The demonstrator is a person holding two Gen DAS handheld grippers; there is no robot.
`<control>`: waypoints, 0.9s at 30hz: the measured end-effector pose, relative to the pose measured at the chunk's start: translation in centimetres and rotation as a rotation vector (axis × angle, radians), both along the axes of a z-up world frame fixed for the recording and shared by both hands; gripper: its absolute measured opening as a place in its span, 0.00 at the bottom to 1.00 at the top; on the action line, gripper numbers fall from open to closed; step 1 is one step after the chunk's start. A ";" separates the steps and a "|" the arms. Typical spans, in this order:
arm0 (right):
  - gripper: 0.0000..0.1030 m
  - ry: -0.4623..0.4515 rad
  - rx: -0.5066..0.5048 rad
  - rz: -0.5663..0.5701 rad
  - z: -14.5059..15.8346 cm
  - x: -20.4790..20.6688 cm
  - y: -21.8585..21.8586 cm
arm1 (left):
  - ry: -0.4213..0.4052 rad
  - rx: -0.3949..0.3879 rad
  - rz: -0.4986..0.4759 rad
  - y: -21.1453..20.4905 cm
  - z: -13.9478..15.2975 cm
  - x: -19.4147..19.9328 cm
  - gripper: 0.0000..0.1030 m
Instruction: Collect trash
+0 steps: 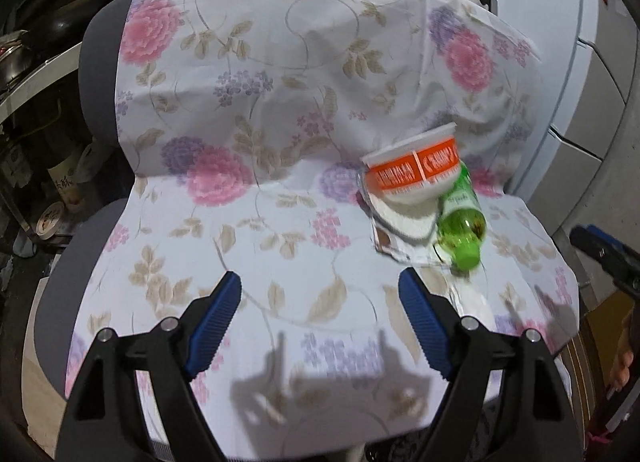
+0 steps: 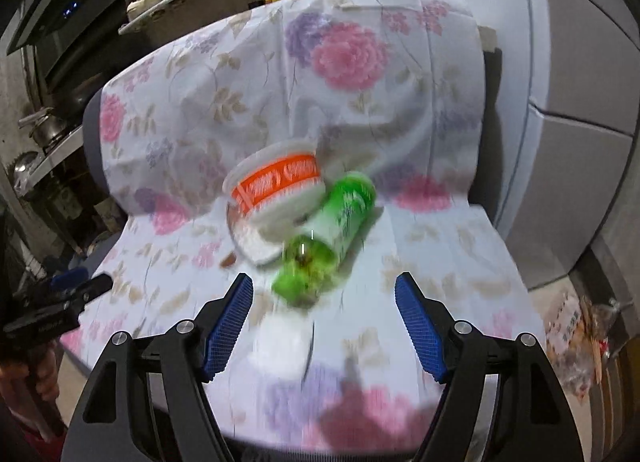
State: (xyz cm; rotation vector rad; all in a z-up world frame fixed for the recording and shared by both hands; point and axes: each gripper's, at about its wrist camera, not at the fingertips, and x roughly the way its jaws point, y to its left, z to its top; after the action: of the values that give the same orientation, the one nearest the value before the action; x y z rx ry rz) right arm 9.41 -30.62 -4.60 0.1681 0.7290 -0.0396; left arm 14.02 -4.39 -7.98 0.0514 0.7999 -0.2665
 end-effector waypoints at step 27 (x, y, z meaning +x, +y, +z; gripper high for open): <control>0.05 0.152 0.074 0.014 -2.5 13.9 2.9 | 0.027 -0.034 0.093 4.5 -1.0 5.3 0.76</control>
State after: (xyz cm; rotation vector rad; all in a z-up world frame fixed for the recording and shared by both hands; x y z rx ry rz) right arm 23.29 -27.76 -7.08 0.2326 0.8842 -0.0124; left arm 19.35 0.06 -8.96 -0.0214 0.8220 -0.1926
